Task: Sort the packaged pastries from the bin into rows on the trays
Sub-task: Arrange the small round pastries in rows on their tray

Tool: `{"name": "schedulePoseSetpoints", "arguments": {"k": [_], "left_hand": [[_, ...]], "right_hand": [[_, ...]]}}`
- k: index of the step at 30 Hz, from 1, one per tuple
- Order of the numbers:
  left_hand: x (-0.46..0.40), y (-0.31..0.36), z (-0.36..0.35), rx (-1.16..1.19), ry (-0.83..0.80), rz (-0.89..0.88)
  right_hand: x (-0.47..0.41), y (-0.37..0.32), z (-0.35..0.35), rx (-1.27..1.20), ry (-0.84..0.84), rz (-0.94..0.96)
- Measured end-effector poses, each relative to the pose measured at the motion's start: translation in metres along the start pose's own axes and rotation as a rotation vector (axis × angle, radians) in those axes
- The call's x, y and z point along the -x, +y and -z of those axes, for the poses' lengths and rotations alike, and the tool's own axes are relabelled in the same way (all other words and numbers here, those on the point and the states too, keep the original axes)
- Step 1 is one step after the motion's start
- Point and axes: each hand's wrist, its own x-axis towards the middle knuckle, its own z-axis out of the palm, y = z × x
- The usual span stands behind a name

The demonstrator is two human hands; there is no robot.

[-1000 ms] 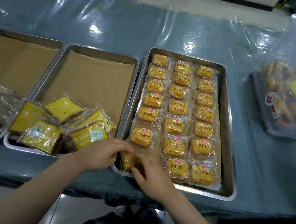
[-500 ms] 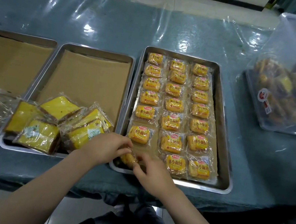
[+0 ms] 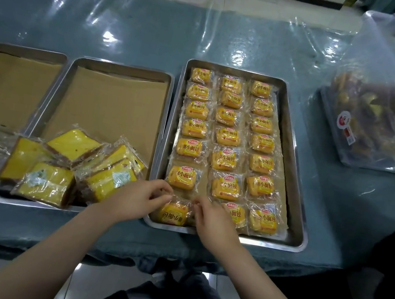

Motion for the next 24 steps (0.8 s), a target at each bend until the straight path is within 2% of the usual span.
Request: {"name": "schedulePoseSetpoints", "arguments": {"k": [3,5,7,12,14,19,24], "left_hand": [[0.008,0.001,0.001,0.111,-0.085,0.000],[0.009,0.001,-0.002,0.139,-0.077,-0.004],[0.006,0.001,-0.007,0.110,-0.003,0.020],[-0.002,0.012,-0.018,-0.222,0.289,-0.020],[-0.004,0.014,-0.021,-0.260,0.338,-0.035],[-0.002,0.013,-0.028,-0.306,0.271,-0.070],[0.002,0.014,-0.034,-0.242,0.211,-0.158]], "right_hand": [[0.000,0.002,0.001,0.024,0.026,-0.013],[0.001,0.004,0.003,0.072,0.053,0.013],[-0.002,0.006,0.004,0.133,0.068,0.055],[-0.004,0.005,0.001,0.201,0.078,0.102],[-0.002,0.006,-0.001,0.222,0.072,0.131],[0.005,0.008,-0.013,0.184,-0.051,0.220],[0.011,0.007,-0.019,0.114,-0.153,0.305]]}}
